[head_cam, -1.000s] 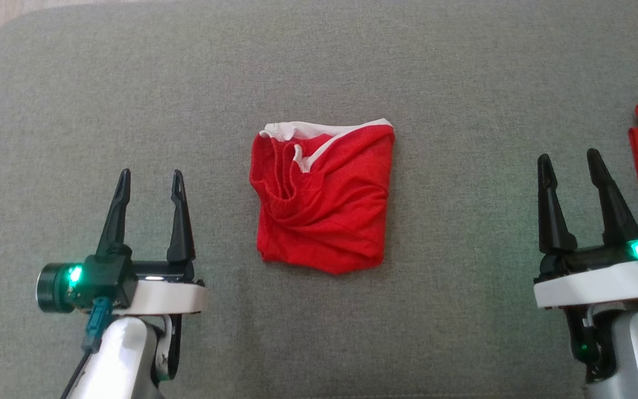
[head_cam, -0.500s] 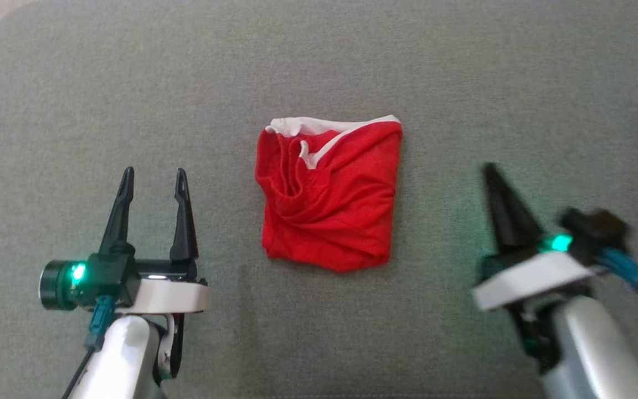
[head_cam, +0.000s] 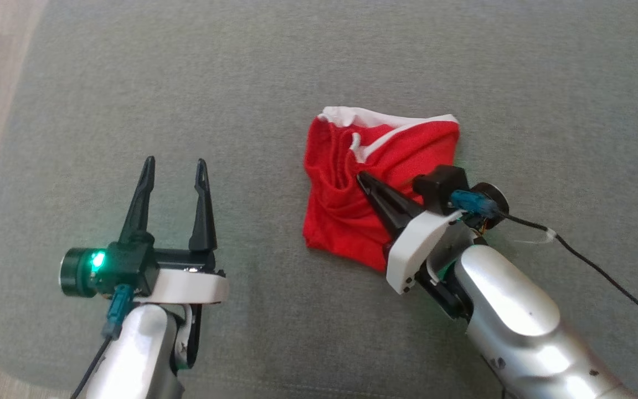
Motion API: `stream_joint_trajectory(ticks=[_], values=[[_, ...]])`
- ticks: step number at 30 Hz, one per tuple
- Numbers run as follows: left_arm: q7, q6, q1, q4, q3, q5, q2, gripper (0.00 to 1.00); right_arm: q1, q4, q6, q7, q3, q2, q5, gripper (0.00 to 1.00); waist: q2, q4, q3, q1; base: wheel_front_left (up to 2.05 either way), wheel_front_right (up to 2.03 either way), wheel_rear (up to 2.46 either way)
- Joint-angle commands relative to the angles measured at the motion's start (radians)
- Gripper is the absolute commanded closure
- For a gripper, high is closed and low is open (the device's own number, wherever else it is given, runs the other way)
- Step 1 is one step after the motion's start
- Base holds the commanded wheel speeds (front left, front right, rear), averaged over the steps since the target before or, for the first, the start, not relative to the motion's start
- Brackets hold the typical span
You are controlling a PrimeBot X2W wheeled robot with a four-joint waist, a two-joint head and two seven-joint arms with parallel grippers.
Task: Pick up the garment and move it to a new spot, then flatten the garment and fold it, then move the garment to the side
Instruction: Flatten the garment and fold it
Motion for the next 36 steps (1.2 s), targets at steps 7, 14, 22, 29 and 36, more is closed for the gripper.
stream_joint_trajectory(ticks=[7, 14, 22, 29, 36], values=[[-0.01, -0.005, -0.032, -0.022, 0.027, 0.001, -0.006, 0.0, -0.07, 0.077, -0.001, 0.035, 0.074, 0.037, 0.033, 1.0, 0.0, 0.041, 0.001, -0.0001, 0.0, 0.0, 0.0], [-0.01, -0.01, -0.023, -0.028, 0.035, 0.009, -0.016, 0.0, -0.111, 0.113, -0.001, 0.048, 0.141, 0.041, 0.064, 1.0, 0.0, 0.049, -0.004, -0.0001, 0.0, 0.0, 0.0], [-0.011, -0.023, -0.024, -0.03, 0.042, 0.019, -0.026, 0.0, -0.155, 0.121, -0.001, 0.059, 0.26, 0.042, 0.103, 1.0, 0.0, 0.051, 0.004, -0.0001, 0.0, 0.0, 0.0], [-0.011, -0.023, -0.018, -0.029, 0.056, 0.027, -0.03, 0.0, -0.162, 0.085, -0.001, 0.004, 0.311, 0.042, 0.108, 0.07, 0.0, 0.03, 0.005, -0.0001, 0.0, 0.0, 0.0], [-0.011, -0.023, -0.009, -0.023, 0.07, 0.035, -0.022, 0.0, -0.105, -0.045, -0.001, -0.096, 0.256, 0.016, 0.108, 0.0, 0.0, -0.005, -0.01, -0.0001, 0.0, 0.0, 0.0]])
